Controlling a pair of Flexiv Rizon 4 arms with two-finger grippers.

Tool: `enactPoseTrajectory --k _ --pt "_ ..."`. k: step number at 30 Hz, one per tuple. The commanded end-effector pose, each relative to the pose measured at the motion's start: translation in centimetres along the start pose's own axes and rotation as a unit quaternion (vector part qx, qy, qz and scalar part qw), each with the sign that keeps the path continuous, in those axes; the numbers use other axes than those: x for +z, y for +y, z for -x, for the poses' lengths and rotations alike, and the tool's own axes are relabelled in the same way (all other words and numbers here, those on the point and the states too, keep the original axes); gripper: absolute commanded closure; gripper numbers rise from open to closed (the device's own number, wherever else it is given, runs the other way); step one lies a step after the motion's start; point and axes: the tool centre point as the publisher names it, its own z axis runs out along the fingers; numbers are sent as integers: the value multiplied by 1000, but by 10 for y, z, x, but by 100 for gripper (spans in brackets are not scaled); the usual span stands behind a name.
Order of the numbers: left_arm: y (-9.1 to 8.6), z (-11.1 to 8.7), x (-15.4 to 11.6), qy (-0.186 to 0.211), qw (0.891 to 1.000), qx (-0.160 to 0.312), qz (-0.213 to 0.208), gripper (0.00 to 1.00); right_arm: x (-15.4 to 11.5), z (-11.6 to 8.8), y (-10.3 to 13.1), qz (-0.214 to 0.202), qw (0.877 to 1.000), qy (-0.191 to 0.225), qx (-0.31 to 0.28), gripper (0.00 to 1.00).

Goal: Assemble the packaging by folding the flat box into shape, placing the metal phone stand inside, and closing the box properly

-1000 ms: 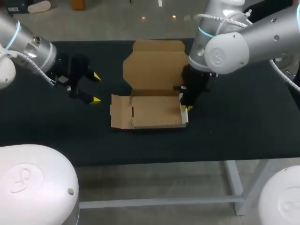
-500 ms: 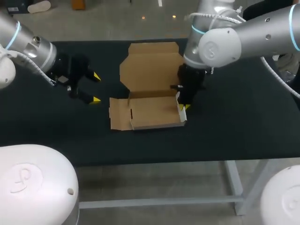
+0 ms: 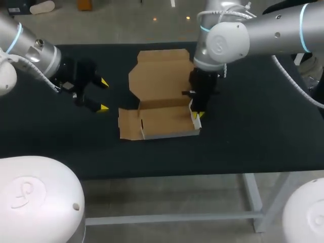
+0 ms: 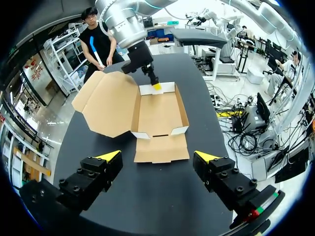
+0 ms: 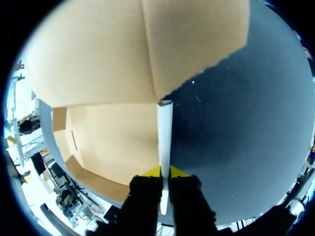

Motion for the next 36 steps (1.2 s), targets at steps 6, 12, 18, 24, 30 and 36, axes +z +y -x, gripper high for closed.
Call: enactPoseTrajectory --k 6,12,18,24,30,36 --pt "-1 0 -1 2 1000 0 2 0 2 0 5 -29 1000 -8 3 100" --pt "-1 0 -1 2 1000 0 2 0 3 -1 4 -18 1000 -15 2 100" --pt "-1 0 -1 2 1000 0 2 0 4 -3 4 -7 1000 -22 3 99" --pt "-1 0 -1 2 1000 0 2 0 5 -3 3 10 1000 -29 7 97" --pt "-1 0 -1 2 1000 0 2 0 6 -4 3 22 999 -27 10 90" --pt "-1 0 -1 2 1000 0 2 0 7 -4 2 30 999 -28 12 90"
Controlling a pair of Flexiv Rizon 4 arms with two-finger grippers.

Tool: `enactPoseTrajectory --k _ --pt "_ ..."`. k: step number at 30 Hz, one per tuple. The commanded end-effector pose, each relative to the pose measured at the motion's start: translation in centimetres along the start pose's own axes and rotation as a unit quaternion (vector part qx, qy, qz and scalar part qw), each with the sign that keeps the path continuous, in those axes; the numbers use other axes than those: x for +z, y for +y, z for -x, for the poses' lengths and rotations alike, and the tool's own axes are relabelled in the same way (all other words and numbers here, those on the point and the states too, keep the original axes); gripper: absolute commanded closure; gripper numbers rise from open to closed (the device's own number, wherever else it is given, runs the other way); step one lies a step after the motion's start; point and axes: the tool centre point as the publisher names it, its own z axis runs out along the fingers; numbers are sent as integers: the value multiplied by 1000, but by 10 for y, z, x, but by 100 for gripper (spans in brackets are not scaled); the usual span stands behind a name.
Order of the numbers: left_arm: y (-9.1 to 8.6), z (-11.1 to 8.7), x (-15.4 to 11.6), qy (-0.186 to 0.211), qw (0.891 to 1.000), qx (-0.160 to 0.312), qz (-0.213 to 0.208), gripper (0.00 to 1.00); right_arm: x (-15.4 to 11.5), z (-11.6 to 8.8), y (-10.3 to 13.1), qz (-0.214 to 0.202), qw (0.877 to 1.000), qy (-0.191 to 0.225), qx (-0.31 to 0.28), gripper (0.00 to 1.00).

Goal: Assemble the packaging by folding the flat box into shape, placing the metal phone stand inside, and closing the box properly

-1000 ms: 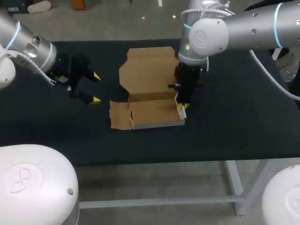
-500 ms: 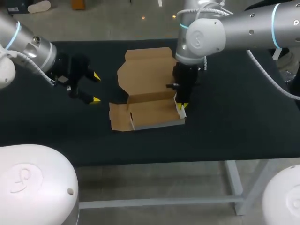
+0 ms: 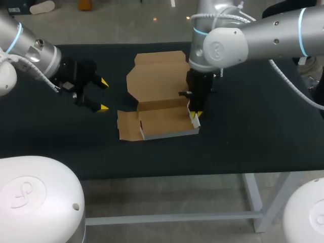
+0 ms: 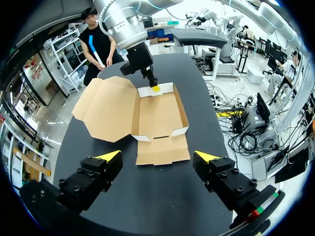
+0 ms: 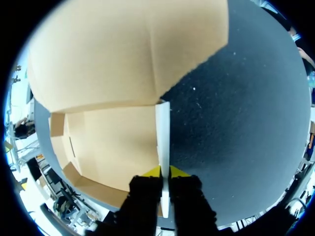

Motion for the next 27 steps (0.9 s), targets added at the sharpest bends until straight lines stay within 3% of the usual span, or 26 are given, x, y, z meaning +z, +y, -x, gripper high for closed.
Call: enactPoseTrajectory --k 1,27 --pt "-1 0 -1 2 1000 0 2 0 5 -1 -4 7 1000 -2 1 90" --pt "-1 0 -1 2 1000 0 2 0 12 0 2 68 997 -29 16 85"
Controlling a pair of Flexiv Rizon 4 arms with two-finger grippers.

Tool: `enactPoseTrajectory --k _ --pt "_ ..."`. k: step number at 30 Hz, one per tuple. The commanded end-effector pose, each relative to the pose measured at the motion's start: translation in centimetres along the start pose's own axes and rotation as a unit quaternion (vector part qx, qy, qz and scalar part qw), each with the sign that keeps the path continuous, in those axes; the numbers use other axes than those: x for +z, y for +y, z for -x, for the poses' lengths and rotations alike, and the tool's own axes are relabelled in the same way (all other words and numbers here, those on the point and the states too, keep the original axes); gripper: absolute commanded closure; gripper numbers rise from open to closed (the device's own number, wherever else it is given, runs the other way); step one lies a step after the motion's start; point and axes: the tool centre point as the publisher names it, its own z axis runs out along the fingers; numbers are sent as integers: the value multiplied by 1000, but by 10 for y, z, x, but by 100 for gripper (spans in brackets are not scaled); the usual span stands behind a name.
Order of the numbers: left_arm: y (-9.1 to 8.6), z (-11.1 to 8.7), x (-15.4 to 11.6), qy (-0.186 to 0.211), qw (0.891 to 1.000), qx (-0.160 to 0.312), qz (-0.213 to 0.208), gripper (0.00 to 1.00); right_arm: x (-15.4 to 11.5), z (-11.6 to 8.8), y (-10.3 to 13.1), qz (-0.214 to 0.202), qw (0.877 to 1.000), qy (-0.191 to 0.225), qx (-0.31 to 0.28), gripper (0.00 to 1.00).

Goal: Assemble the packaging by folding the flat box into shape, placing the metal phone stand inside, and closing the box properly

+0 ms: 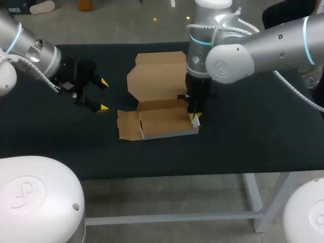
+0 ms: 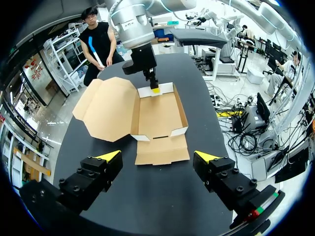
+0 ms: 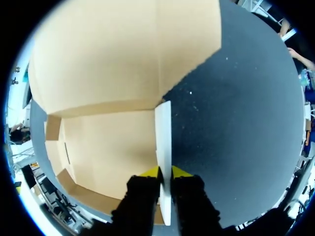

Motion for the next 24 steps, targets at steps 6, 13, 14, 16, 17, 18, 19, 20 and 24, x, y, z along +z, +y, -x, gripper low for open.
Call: enactPoseTrajectory --k 6,13,14,16,17,18,19,20,24 --pt "-1 0 -1 2 1000 0 2 0 10 1 -1 21 1000 -7 6 82" --pt "-1 0 -1 2 1000 0 2 0 13 1 0 25 1000 -15 8 91" --pt "-1 0 -1 2 1000 0 2 0 13 2 1 25 1000 -16 8 100" --pt "-1 0 -1 2 1000 0 2 0 13 2 1 28 999 -19 8 100" --pt "-1 0 -1 2 1000 0 2 0 13 2 1 30 999 -21 6 100" --pt "-1 0 -1 2 1000 0 2 0 13 2 1 30 999 -22 6 100" --pt "-1 0 -1 2 1000 0 2 0 13 2 1 30 999 -23 4 100" --pt "-1 0 -1 2 1000 0 2 0 13 2 2 30 999 -26 2 100" --pt "-1 0 -1 2 1000 0 2 0 15 2 3 25 999 -45 -8 100"
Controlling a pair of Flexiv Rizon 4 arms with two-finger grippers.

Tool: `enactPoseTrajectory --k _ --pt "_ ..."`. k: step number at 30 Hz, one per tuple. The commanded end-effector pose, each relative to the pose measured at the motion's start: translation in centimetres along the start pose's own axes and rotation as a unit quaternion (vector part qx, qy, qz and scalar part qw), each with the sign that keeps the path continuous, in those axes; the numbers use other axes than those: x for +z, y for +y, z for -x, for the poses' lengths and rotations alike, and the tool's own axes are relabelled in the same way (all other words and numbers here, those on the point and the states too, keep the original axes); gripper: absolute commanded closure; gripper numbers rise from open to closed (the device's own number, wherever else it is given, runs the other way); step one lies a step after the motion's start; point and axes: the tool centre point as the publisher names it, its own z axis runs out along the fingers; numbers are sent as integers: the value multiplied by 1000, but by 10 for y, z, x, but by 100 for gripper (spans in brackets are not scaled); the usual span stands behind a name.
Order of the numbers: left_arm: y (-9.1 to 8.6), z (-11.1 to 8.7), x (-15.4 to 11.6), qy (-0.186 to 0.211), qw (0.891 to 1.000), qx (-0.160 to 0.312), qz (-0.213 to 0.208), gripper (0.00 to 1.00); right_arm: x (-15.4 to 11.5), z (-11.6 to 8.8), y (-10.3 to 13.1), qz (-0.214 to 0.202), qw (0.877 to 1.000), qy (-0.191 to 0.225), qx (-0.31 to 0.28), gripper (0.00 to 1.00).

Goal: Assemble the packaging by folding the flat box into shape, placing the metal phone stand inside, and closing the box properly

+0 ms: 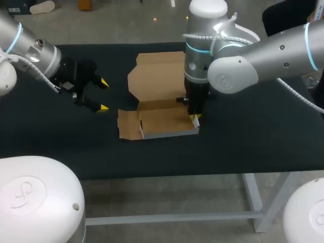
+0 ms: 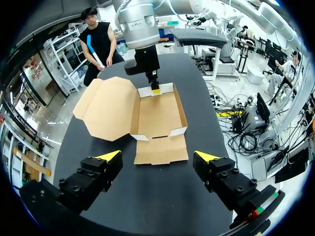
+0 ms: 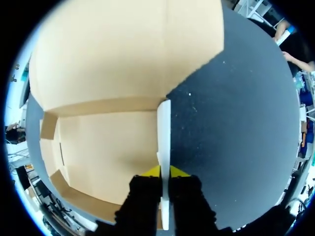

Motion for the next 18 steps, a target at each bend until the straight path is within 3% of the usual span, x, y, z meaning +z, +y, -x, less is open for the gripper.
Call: enactPoseTrajectory --k 1,18 --pt "-1 0 -1 2 1000 0 2 0 9 -1 3 -8 1000 -21 -7 100" --pt "-1 0 -1 2 1000 0 2 0 13 7 -4 -33 994 -107 -1 100"
